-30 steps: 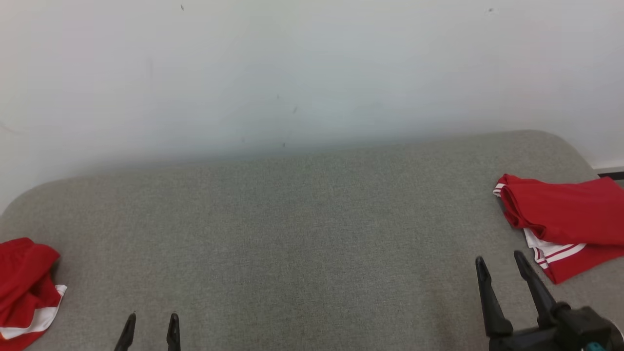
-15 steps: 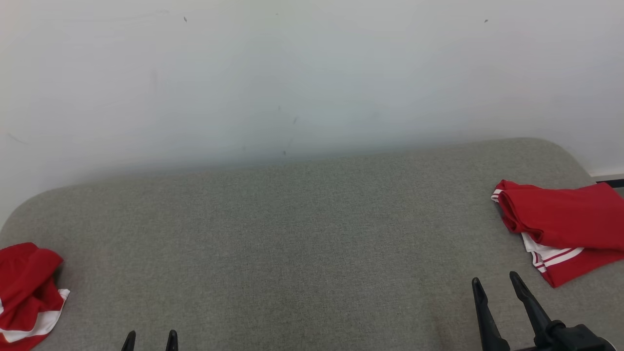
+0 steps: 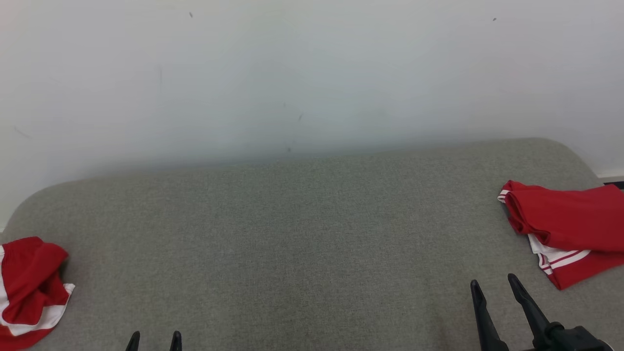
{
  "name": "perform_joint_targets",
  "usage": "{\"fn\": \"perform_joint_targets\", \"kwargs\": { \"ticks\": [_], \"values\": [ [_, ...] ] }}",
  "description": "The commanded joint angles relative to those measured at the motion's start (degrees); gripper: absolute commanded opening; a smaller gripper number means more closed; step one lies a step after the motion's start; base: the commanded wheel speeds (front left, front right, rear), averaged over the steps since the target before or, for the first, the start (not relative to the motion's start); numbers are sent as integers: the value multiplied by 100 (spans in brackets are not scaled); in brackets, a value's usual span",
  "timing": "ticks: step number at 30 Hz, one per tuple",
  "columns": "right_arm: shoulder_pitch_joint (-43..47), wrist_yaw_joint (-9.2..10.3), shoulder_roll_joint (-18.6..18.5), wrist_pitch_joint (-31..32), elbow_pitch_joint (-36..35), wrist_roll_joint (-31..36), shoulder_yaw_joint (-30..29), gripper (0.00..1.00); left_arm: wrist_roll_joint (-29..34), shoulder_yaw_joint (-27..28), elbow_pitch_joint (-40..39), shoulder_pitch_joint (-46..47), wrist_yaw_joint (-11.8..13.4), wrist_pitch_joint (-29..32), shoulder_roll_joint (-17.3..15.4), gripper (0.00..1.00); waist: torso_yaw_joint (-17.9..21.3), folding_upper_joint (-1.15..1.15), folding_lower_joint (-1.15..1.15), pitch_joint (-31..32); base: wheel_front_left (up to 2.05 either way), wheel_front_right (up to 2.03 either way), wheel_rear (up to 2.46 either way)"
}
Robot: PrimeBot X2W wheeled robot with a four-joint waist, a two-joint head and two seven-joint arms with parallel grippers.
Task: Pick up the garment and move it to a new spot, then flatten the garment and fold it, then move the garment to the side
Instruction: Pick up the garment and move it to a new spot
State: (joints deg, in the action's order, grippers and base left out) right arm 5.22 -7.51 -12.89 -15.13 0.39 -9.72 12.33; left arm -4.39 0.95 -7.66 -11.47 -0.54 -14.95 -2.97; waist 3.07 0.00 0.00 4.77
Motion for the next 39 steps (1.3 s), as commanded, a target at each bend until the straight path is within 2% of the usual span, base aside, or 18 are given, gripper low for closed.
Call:
{"fn": "perform_joint_targets", "kwargs": {
  "ticks": [1, 4, 10, 28, 39],
  "values": [
    [49, 4, -20, -3, 2, -36, 1, 100, 39, -1, 29, 38, -34, -30, 6, 100, -50, 0, 0, -2, 0, 0, 0],
    [52, 4, 23, -3, 23, -40, 22, 100, 67, -4, 46, 77, -48, -30, 5, 100, -161, 0, 0, -11, 0, 0, 0],
    [-27, 4, 85, -3, 20, -84, 159, 100, 12, 17, -16, 108, 99, -30, 6, 100, -496, 0, 0, -49, 0, 0, 0],
    [-143, 4, 168, -3, -57, -175, 348, 100, -10, -60, -251, 210, 414, -31, 7, 100, -1967, 0, 0, -156, 0, 0, 0],
    [-131, 4, 171, -3, -25, -194, 372, 100, -27, -33, -295, 167, 505, -31, 7, 100, -2340, 0, 0, -186, 0, 0, 0]
  ]
}}
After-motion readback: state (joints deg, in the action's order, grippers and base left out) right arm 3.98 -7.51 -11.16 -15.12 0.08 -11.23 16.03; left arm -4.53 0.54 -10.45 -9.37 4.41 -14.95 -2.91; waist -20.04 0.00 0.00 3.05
